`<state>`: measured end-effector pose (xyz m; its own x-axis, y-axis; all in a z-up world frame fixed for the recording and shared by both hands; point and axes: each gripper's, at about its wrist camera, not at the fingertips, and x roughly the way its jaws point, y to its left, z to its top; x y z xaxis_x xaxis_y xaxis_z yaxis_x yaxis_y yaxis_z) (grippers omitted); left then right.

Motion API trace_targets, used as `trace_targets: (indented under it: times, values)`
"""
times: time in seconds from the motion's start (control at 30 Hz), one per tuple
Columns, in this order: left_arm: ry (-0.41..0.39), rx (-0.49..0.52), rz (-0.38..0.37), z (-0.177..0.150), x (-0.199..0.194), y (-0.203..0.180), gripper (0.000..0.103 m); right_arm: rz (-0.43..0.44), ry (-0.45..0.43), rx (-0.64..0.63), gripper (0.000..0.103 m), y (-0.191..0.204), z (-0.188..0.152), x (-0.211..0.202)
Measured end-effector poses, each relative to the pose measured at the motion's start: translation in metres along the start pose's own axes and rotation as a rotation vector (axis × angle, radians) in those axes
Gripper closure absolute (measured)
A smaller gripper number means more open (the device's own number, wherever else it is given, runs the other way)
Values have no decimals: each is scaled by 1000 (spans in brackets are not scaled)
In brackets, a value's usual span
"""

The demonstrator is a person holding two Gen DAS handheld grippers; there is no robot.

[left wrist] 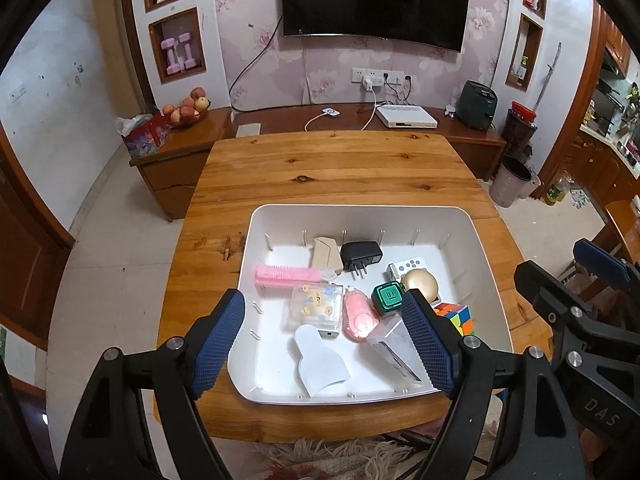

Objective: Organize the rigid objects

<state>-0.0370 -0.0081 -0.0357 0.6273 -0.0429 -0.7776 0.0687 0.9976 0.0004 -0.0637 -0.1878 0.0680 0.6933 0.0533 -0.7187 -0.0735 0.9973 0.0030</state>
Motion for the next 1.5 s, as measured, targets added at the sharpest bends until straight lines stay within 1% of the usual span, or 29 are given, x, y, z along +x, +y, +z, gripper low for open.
trace_targets:
  times: [0.3,0.83,1.5]
  values:
    - [-2,-1,19,0,0,-1,20,3,14,14,22,-2,0,4]
    - [8,-11,33,1,6,0,20,-1,0,18,22,-1,1,5]
    - [27,-29,27,-3,14,0,20,-2,-7,22,22,2,2,7]
